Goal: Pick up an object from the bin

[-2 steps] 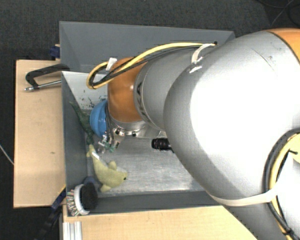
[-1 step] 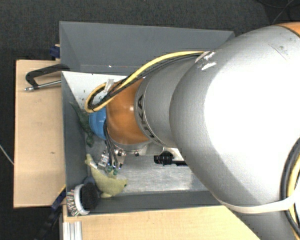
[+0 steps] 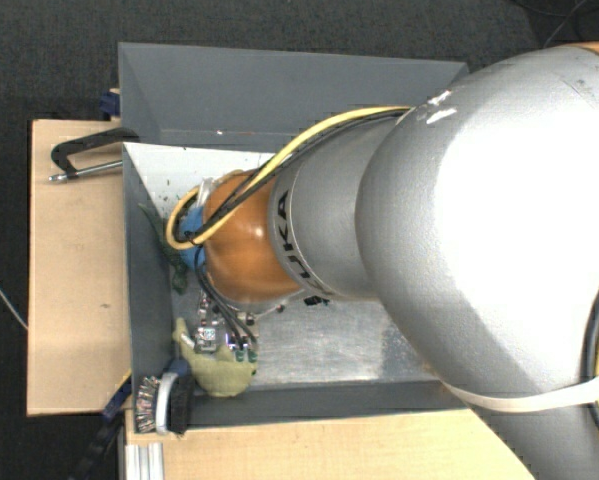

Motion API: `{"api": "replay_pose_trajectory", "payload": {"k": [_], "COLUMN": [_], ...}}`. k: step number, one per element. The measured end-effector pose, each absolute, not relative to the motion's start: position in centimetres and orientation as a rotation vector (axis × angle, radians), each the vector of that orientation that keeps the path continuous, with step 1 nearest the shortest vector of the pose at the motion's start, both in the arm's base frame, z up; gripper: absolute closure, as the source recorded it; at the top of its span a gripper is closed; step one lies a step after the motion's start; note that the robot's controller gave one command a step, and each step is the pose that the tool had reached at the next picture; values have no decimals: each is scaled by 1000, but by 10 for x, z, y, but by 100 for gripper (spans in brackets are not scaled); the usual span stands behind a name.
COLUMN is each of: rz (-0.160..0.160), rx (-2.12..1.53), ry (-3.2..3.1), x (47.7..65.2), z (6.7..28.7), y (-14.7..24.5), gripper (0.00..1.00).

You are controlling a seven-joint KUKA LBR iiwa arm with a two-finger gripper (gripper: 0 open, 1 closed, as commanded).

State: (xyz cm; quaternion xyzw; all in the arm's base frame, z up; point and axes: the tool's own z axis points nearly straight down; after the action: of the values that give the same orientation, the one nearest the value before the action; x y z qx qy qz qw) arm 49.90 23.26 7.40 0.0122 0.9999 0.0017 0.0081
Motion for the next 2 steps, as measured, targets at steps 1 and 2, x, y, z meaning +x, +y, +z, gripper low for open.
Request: {"api": "replay_pose_trajectory", "payload": {"k": [1,2], "rz": [11,12], "rx": [493,695], "ry": [3099,3058], "x": [510,502], "z": [73,74], "y": [220,194], "gripper": [100,100]}}
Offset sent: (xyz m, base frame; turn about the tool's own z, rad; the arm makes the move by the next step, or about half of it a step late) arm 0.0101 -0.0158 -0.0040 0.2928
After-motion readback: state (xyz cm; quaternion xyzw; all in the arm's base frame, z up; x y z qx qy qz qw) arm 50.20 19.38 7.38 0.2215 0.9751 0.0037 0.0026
